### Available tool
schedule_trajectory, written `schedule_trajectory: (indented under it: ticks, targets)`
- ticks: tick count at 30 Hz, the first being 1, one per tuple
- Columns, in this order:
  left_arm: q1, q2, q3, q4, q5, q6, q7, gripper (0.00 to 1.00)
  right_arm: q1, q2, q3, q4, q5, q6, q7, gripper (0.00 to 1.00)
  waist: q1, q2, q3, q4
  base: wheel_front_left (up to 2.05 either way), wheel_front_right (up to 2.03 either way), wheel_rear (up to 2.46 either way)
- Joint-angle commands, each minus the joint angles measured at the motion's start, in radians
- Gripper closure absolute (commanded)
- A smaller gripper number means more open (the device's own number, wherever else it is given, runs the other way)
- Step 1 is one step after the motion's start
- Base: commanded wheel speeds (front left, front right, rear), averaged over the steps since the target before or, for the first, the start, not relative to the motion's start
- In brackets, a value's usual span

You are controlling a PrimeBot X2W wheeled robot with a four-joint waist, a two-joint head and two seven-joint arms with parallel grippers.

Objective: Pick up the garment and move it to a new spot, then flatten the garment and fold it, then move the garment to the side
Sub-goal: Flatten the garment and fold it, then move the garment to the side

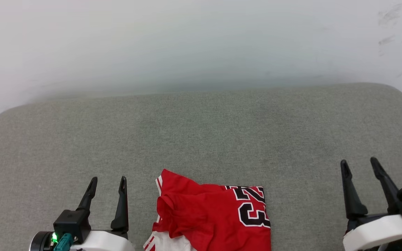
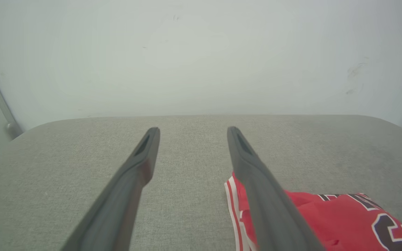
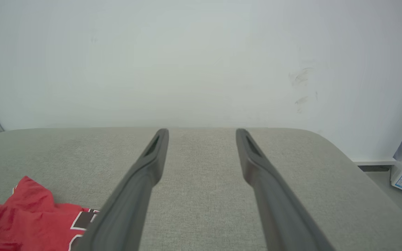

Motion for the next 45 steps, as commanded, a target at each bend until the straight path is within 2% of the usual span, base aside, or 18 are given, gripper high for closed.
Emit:
schedule_trajectory:
  ticks: [1, 9, 23, 27, 35, 40, 45]
  targets:
    - [0.014, 0.003, 0.005, 0.006, 0.009, 0.002, -0.007, 0.0, 0.033, 0.012, 0.009, -0.02, -0.009, 0.0, -0.004, 0.0, 0.0001, -0.0001, -0.009, -0.005, 0.0, 0.0, 0.0]
    - [0.031, -0.012, 0.022, 0.024, 0.019, -0.008, -0.007, 0.0, 0.105, 0.031, 0.037, -0.067, -0.013, 0.0, 0.011, 0.0, 0.0001, -0.0001, -0.021, -0.005, 0.0, 0.0, 0.0]
    - [0.023, -0.039, 0.055, 0.029, 0.042, -0.027, -0.007, 0.0, 0.112, 0.035, 0.042, -0.081, 0.018, 0.0, 0.053, 0.0, 0.0001, -0.0001, -0.015, 0.01, 0.0, 0.0, 0.0]
    - [0.005, -0.054, 0.07, 0.019, 0.057, -0.038, -0.007, 0.0, 0.118, 0.034, 0.021, -0.048, 0.106, 0.0, 0.108, 0.0, 0.0001, -0.0001, -0.001, 0.032, 0.0, 0.0, 0.0]
    - [-0.039, -0.111, 0.087, -0.005, 0.1, -0.079, -0.006, 0.0, 0.102, -0.057, -0.041, 0.109, 0.363, 0.0, 0.324, 0.0, 0.0001, -0.0001, 0.074, 0.112, 0.0, 0.0, 0.0]
    - [-0.072, -0.143, 0.103, -0.004, 0.128, -0.111, -0.006, 0.0, 0.068, -0.101, 0.039, 0.188, 0.482, 0.0, 0.432, 0.0, 0.0001, -0.0001, 0.132, 0.148, 0.0, 0.0, 0.0]
    - [-0.096, -0.165, 0.124, 0.011, 0.152, -0.141, -0.006, 0.0, 0.022, -0.121, 0.161, 0.249, 0.596, 0.0, 0.459, 0.0, 0.0001, -0.0001, 0.168, 0.163, 0.0, 0.0, 0.0]
